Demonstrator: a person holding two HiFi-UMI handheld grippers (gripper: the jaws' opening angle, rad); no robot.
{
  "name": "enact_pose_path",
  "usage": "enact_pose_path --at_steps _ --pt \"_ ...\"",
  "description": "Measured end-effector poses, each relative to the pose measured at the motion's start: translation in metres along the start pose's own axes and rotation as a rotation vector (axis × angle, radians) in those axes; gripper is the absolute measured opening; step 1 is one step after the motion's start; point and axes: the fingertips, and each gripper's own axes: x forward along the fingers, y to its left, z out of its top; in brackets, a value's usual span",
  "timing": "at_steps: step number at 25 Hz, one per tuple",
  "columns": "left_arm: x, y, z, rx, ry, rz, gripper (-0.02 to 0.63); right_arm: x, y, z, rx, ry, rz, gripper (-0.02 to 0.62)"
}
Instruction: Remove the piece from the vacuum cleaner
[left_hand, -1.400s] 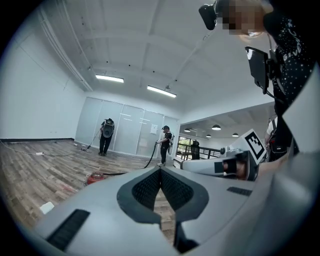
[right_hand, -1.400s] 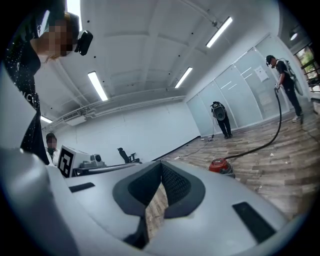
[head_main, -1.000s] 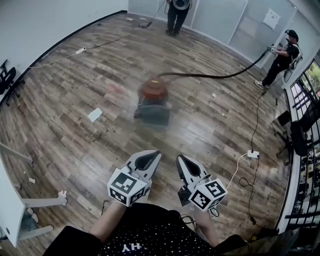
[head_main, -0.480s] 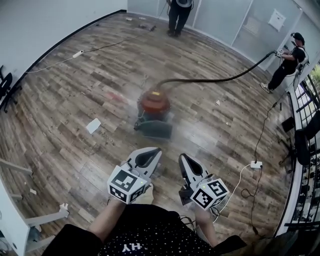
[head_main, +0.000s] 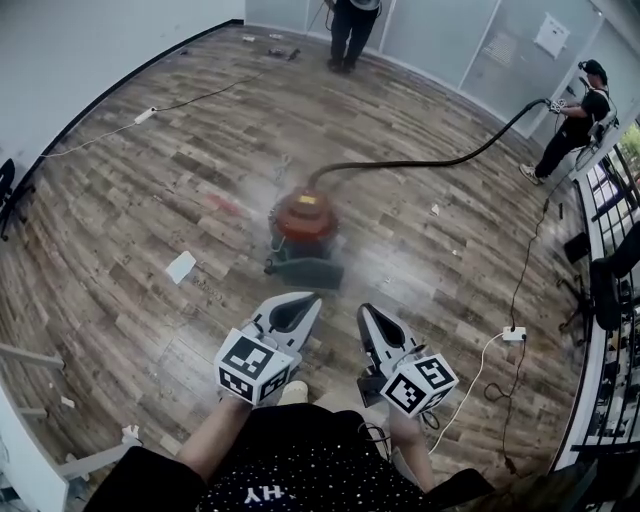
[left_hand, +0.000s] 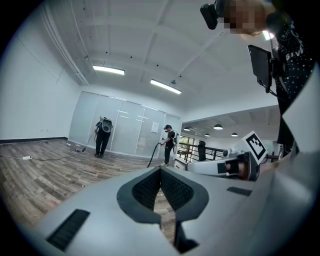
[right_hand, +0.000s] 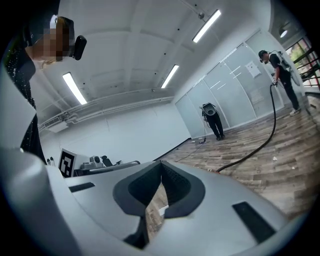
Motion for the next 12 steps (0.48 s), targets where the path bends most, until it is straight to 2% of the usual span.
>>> enact_pose_path --at_steps 5,12 --pt "0.017 0.010 0.003 -0.007 0.003 -0.010 0.009 0.012 -0.014 0.008 -0.007 0.017 -0.008 0.012" --pt "0.049 0.044 0.006 -0.038 0.004 0.025 0.009 0.053 -0.043 0.015 -0.008 0.072 0.035 0.012"
